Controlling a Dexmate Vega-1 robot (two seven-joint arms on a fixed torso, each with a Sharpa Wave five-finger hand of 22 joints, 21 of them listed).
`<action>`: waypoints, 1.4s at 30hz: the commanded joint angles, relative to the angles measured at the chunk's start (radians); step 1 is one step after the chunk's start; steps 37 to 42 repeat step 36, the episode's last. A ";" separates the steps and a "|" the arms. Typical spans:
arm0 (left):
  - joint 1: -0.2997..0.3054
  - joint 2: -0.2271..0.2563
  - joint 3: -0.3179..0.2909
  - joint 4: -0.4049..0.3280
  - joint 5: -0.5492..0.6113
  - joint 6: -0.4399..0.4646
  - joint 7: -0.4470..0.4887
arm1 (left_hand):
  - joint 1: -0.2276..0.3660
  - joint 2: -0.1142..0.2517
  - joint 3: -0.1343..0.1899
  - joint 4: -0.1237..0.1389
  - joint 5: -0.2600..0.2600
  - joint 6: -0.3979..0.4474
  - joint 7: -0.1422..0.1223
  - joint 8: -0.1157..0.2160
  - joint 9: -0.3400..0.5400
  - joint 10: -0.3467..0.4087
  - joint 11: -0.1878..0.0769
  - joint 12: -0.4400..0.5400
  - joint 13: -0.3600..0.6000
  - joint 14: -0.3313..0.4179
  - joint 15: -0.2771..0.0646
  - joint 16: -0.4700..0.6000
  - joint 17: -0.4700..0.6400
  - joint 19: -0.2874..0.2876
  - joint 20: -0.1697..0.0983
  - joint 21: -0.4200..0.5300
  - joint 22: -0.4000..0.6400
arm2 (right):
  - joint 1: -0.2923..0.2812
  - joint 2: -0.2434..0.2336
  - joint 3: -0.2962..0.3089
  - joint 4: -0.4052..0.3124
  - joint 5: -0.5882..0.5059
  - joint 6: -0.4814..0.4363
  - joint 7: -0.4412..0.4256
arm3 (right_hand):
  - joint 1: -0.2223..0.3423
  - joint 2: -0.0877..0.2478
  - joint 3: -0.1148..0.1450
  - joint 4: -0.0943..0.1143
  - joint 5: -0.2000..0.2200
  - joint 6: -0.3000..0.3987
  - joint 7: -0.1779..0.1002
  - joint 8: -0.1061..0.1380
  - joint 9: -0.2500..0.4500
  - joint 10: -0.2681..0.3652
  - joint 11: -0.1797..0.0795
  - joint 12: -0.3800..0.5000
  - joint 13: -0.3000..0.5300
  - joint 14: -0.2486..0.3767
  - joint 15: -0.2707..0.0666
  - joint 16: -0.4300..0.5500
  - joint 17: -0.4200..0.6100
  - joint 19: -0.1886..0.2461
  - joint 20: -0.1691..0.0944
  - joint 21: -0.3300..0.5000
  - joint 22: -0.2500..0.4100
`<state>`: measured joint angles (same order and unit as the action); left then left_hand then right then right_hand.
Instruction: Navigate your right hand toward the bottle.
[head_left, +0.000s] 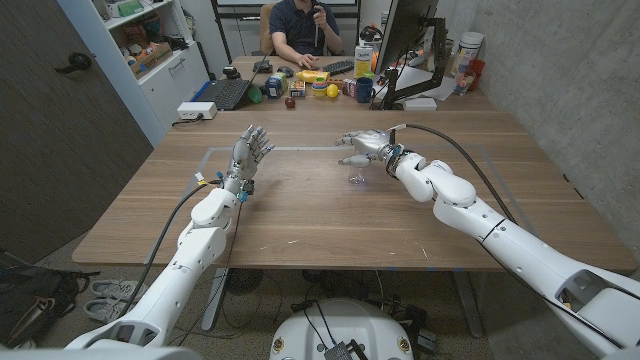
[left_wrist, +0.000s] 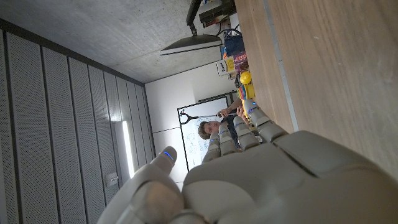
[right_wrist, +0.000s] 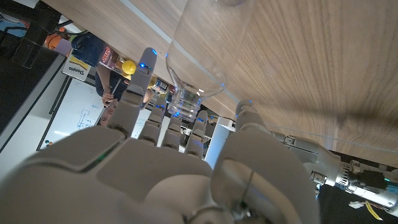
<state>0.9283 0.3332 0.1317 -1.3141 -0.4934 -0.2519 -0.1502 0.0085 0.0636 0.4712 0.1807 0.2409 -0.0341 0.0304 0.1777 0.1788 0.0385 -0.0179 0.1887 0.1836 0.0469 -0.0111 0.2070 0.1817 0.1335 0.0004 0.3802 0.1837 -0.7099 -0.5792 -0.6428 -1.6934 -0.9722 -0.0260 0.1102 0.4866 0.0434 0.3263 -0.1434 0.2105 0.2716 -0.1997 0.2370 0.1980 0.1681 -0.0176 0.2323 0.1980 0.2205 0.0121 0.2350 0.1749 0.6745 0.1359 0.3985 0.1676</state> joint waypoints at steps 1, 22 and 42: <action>-0.006 -0.002 0.004 0.006 0.000 0.001 -0.001 | 0.000 0.090 -0.002 -0.001 0.009 -0.002 0.004 0.007 0.004 0.006 -0.001 0.005 0.005 0.004 0.001 0.005 0.003 0.014 0.000 -0.002 0.002 | 0.005 0.006 -0.005 0.015 -0.003 0.002 -0.004 | 0.016 0.002 0.012 -0.002 -0.003 0.001 -0.003 0.000 0.005 0.010 -0.006 0.001 0.005 0.013 0.002 0.003 0.003 0.007 -0.002 -0.004 0.002; -0.026 -0.008 0.010 0.033 0.003 0.000 -0.006 | 0.000 0.089 -0.005 -0.001 0.010 -0.002 0.004 0.007 0.004 0.006 -0.001 0.005 0.005 0.003 0.001 0.004 0.003 0.015 0.000 -0.006 0.003 | 0.012 0.016 -0.009 0.044 -0.002 0.017 -0.029 | 0.036 0.003 0.025 -0.006 -0.015 0.003 0.003 -0.006 0.008 0.023 -0.007 0.000 0.009 0.055 -0.016 0.008 0.004 0.029 -0.026 -0.018 0.002; -0.032 -0.008 0.013 0.042 0.002 -0.001 -0.013 | -0.001 0.090 -0.007 -0.001 0.010 -0.002 0.005 0.007 0.004 0.004 0.000 0.004 0.005 0.003 0.001 0.004 0.003 0.016 0.001 -0.009 0.003 | 0.012 0.017 -0.010 0.043 -0.007 0.018 -0.036 | 0.041 0.003 0.029 -0.006 -0.020 0.007 0.009 -0.008 0.009 0.032 -0.010 -0.001 0.010 0.077 -0.022 0.010 0.004 0.047 -0.040 -0.024 0.002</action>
